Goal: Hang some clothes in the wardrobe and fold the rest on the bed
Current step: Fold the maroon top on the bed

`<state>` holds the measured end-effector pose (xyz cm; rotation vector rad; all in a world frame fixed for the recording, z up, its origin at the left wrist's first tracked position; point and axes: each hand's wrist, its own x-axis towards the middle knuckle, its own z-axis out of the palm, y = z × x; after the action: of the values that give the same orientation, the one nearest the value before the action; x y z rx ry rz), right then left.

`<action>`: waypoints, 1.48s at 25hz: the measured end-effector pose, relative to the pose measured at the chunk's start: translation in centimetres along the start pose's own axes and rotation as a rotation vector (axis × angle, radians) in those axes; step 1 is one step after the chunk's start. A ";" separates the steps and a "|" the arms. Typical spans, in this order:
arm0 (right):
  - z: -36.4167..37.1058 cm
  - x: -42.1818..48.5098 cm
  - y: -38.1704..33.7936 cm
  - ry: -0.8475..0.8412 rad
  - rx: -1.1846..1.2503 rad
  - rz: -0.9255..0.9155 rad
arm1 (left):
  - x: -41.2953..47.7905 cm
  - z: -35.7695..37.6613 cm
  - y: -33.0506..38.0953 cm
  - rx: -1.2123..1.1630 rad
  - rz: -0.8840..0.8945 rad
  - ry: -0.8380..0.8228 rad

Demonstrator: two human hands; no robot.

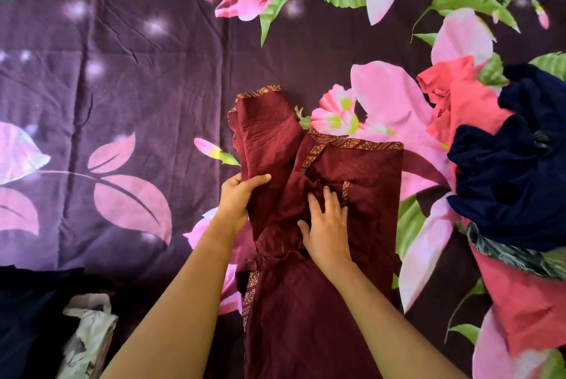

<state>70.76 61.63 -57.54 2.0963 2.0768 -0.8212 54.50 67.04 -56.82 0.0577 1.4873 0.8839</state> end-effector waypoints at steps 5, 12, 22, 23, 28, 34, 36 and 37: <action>-0.1 0.1 0.0 0.009 -0.017 0.000 | -0.8 -0.8 2.4 -0.381 -0.079 -0.115; 0.1 0.2 0.2 0.035 -0.038 -0.032 | -0.6 1.9 4.6 -0.018 0.293 -0.049; -3.5 -0.6 4.5 0.440 1.666 0.790 | -1.7 1.5 -6.4 1.750 1.380 -0.510; -4.1 -0.9 5.4 0.379 1.762 0.873 | -1.4 0.9 -7.0 1.778 1.305 -0.527; -3.0 -2.5 6.0 0.251 1.442 0.758 | -2.4 1.3 -7.2 1.709 1.214 -0.487; -2.0 -3.6 6.1 0.441 1.228 0.787 | -1.9 3.7 -6.0 1.580 1.101 -0.175; -1.5 -4.8 5.4 0.483 0.911 0.771 | -1.7 4.4 -5.1 1.709 0.961 -0.205; -1.3 -5.4 5.1 0.556 0.717 0.659 | -1.6 4.8 -4.7 1.761 0.926 -0.209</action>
<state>76.31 56.91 -55.78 3.4226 1.0917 -1.0355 61.17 65.16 -57.33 2.1460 1.5743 -0.0675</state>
